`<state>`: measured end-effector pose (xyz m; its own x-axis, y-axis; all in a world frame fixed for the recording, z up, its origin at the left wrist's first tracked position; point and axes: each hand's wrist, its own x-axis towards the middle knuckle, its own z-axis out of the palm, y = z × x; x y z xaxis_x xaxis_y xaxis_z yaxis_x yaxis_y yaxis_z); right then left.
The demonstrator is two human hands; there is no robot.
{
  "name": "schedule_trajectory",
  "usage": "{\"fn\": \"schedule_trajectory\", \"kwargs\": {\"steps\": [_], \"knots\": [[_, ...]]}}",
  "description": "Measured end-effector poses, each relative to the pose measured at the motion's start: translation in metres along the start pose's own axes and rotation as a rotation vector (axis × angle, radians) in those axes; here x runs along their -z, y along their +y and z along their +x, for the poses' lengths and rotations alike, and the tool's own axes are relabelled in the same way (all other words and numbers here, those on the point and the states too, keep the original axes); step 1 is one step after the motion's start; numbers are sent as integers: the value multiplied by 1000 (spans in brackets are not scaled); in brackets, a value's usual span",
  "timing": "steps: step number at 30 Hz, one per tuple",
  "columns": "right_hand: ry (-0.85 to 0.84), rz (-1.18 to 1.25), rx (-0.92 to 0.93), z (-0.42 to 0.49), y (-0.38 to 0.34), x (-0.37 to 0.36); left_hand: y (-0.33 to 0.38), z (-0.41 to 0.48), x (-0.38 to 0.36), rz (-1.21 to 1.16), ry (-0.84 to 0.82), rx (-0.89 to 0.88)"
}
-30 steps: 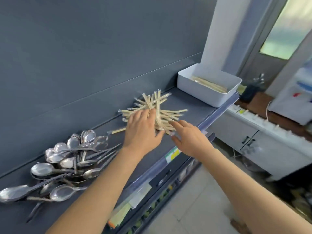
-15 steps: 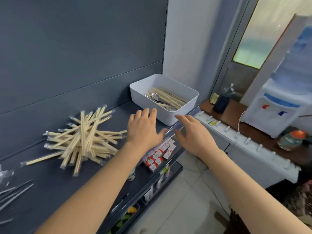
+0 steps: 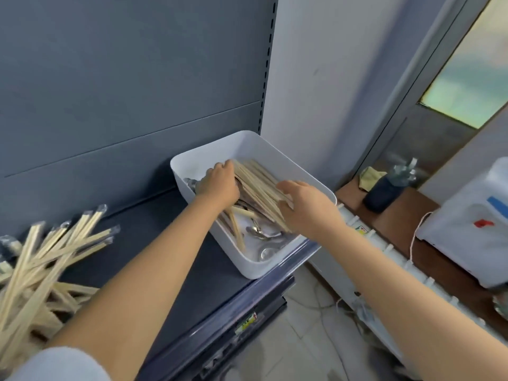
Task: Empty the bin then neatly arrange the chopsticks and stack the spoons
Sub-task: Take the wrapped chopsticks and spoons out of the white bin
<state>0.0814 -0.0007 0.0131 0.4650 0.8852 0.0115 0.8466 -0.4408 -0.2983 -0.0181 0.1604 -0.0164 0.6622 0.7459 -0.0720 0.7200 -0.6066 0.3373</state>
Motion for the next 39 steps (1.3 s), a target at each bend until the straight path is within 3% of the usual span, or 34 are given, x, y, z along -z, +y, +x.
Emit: {"fn": "schedule_trajectory", "kwargs": {"steps": [4,9,15,20,24,28,30,36,39], "knots": [[-217,33,69,53,9,-20,-14,36,-16,-28,-166,14],[-341,101,209,113,11,-43,-23,57,-26,-131,-165,137],[-445,171,305,167,12,-64,-11,61,-24,-379,-211,458],[-558,136,446,188,13,-71,3,50,-20,-440,-193,552],[-654,208,573,189,11,-64,15,30,-25,-338,-42,619],[-810,277,556,195,3,-58,17,8,-26,-352,169,712],[-805,343,564,194,1,-58,20,2,-25,-357,255,700],[-559,568,693,175,9,-57,35,-7,-22,-303,502,632],[-714,781,641,168,10,-47,34,-10,-12,-308,596,582]]}}
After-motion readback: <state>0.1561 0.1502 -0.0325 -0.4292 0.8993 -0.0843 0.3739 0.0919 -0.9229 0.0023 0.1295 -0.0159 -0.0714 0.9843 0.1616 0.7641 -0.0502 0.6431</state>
